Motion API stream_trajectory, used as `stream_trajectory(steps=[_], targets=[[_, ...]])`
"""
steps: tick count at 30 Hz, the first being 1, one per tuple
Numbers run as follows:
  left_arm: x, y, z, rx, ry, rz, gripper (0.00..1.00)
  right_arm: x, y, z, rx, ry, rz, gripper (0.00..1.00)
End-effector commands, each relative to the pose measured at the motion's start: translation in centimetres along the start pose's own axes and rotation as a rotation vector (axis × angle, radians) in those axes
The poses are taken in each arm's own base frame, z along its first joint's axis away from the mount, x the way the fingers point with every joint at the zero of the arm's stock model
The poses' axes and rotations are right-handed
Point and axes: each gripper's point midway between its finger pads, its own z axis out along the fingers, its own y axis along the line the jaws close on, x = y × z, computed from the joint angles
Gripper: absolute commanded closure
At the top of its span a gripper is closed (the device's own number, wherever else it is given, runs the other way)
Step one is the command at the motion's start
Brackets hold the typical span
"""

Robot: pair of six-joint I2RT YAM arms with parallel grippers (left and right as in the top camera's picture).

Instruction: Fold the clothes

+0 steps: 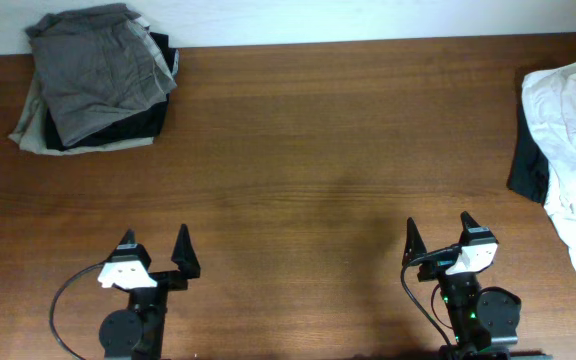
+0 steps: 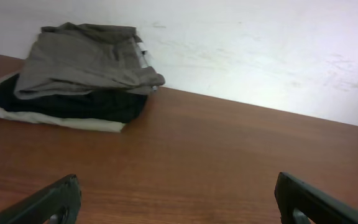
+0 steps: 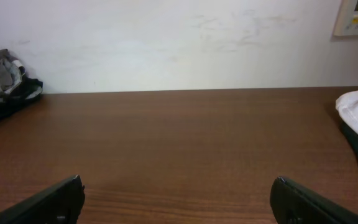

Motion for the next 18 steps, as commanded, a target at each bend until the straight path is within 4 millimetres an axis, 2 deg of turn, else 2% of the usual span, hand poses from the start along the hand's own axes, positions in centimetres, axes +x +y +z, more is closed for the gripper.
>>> stream_trajectory(steps=[1,18], targets=[[0.15,0.69,-0.02,-0.039,-0.005,0.021,0.01,0.11,0.10,-0.03,-0.009,-0.001,-0.007,0.01],[0.19,0.66,-0.02,-0.037,-0.003,0.043,0.01,0.11,0.10,-0.03,-0.009,-0.001,-0.007,0.01]])
